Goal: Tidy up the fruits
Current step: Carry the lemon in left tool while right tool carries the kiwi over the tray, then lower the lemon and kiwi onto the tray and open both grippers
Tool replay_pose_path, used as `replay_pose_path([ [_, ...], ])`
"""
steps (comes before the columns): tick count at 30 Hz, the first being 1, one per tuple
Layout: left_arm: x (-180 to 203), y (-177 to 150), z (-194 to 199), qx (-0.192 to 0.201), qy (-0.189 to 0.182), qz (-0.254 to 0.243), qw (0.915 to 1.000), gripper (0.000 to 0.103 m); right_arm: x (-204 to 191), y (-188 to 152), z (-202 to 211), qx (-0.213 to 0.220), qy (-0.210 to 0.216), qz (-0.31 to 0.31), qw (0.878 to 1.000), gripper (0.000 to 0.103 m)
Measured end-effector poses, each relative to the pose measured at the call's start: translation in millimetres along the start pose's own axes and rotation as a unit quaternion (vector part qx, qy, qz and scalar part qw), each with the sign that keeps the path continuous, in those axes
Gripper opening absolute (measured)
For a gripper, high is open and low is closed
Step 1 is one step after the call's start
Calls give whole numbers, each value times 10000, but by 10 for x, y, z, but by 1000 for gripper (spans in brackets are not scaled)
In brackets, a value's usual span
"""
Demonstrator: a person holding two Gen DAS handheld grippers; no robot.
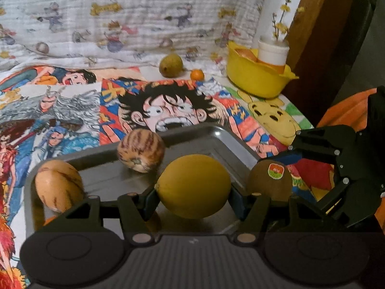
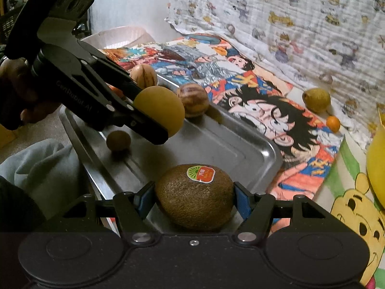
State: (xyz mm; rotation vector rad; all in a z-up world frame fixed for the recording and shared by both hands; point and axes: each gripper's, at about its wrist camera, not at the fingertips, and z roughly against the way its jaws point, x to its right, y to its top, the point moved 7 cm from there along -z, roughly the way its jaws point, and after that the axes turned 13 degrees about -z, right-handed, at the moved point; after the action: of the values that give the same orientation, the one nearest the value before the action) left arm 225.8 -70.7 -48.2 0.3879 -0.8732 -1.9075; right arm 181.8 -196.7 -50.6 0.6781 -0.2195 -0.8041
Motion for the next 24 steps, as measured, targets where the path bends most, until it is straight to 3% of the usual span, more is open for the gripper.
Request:
replay_pose_path([
  [24,76,-99,-120,-381,123,-348,9986,66,-6,-73,-27,-21,66,102,9999,70],
])
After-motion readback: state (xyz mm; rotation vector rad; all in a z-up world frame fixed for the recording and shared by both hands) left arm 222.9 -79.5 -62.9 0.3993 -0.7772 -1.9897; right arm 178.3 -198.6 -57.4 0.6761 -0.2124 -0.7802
